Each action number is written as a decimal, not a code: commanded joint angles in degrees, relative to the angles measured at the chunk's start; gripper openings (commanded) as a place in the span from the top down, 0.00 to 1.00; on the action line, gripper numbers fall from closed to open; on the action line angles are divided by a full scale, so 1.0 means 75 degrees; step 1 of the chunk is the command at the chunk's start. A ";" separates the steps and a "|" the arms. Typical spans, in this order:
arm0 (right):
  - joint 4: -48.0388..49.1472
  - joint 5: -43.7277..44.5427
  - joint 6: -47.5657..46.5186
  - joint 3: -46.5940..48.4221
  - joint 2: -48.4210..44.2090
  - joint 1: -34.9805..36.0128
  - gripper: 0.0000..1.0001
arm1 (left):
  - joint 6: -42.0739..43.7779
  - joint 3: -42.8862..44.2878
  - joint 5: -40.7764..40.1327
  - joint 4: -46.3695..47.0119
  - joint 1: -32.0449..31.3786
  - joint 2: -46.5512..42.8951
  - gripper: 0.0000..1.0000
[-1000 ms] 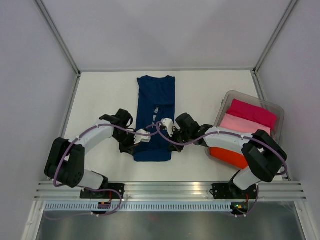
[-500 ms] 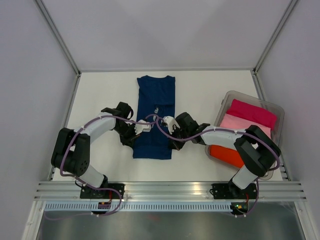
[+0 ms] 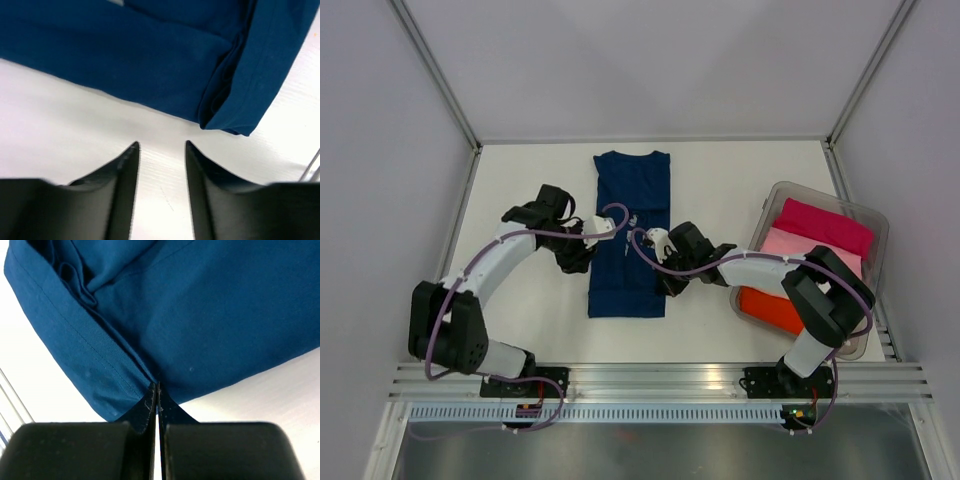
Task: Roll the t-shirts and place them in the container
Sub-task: Roll the tshirt
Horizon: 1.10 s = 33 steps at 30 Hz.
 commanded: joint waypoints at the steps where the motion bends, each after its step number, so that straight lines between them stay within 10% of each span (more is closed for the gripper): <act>1: 0.0159 0.0053 0.0339 0.0285 0.0025 -0.0074 1.00 | 0.0732 -0.0361 0.0264 0.0265 -0.0730 -0.1302 0.49; 13: 0.0100 0.0065 0.0726 0.0320 0.0248 -0.0156 1.00 | 0.2081 -0.3678 -0.1471 0.2890 -0.2854 -0.3016 0.34; 33: 0.0018 0.0088 0.0996 0.0344 0.0388 -0.0285 1.00 | 0.2421 -0.3915 -0.0887 0.2307 -0.3277 -0.3706 0.35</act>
